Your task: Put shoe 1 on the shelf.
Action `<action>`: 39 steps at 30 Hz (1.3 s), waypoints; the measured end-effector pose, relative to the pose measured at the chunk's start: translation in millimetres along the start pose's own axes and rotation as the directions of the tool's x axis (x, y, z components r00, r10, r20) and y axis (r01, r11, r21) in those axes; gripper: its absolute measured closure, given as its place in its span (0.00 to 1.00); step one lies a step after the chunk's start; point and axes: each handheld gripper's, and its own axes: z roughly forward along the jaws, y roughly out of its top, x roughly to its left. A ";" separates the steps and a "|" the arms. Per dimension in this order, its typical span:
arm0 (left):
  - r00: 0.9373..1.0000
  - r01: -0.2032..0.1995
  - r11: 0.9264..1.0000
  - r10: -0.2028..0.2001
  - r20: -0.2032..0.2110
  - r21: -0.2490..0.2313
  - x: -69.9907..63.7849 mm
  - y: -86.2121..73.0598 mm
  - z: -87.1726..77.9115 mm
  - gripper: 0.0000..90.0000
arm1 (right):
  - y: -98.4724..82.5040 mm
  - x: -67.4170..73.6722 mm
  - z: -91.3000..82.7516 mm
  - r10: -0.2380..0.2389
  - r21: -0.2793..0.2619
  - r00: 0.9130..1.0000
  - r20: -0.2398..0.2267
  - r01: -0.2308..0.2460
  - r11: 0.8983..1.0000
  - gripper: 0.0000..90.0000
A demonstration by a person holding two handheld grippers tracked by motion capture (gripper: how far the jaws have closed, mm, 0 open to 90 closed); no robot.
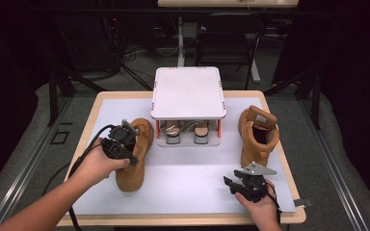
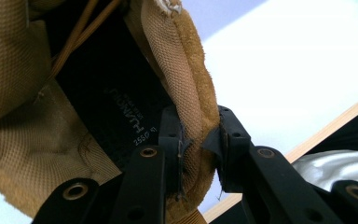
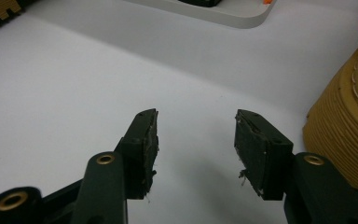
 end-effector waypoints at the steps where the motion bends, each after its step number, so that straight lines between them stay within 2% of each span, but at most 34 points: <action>1: 1.000 0.001 1.000 -0.001 -0.002 -0.003 -1.6 -0.1 1.3 0.84 | 0.0 -0.1 0.0 0.000 0.000 1.000 -0.003 0.000 1.000 0.55; 6: 1.000 -0.010 1.000 0.010 0.002 -0.003 -1.1 -1.0 1.6 0.83 | 0.1 0.1 0.1 -0.002 0.000 1.000 -0.010 0.002 1.000 0.55; 10: 1.000 0.002 1.000 -0.002 0.008 -0.014 0.8 -3.6 1.2 0.82 | -0.1 0.9 0.6 -0.008 0.005 1.000 -0.011 0.008 1.000 0.55; 14: 1.000 0.006 1.000 -0.006 0.006 -0.011 1.1 -3.5 0.2 0.74 | 0.0 1.2 0.9 -0.009 0.005 1.000 -0.013 0.009 1.000 0.55; 17: 1.000 0.031 0.999 -0.030 0.007 -0.025 1.4 -2.7 -6.4 0.69 | -0.2 1.2 1.1 -0.002 0.006 1.000 -0.009 0.002 1.000 0.55; 23: 0.999 0.044 0.998 -0.044 -0.004 -0.036 5.5 -2.1 -21.1 0.65 | 0.4 2.1 2.0 0.018 -0.010 1.000 0.021 -0.017 1.000 0.57; 29: 0.997 0.064 0.997 -0.066 -0.032 -0.049 12.5 -2.2 -36.8 0.64 | 1.9 2.4 0.7 0.026 -0.023 0.998 0.049 -0.025 0.999 0.58; 35: 0.993 0.095 0.994 -0.098 -0.059 -0.057 22.9 -4.5 -47.5 0.64 | 1.3 3.8 4.0 0.030 -0.009 0.998 0.055 -0.030 1.000 0.55; 36: 0.993 0.096 0.994 -0.099 -0.062 -0.052 24.9 -4.7 -49.1 0.64 | 1.3 4.7 4.4 0.025 0.007 0.998 0.063 -0.026 1.000 0.54; 39: 0.989 0.113 0.992 -0.117 -0.091 -0.055 30.3 -5.7 -52.7 0.64 | 1.2 6.3 5.5 0.020 0.011 0.998 0.063 -0.020 1.000 0.53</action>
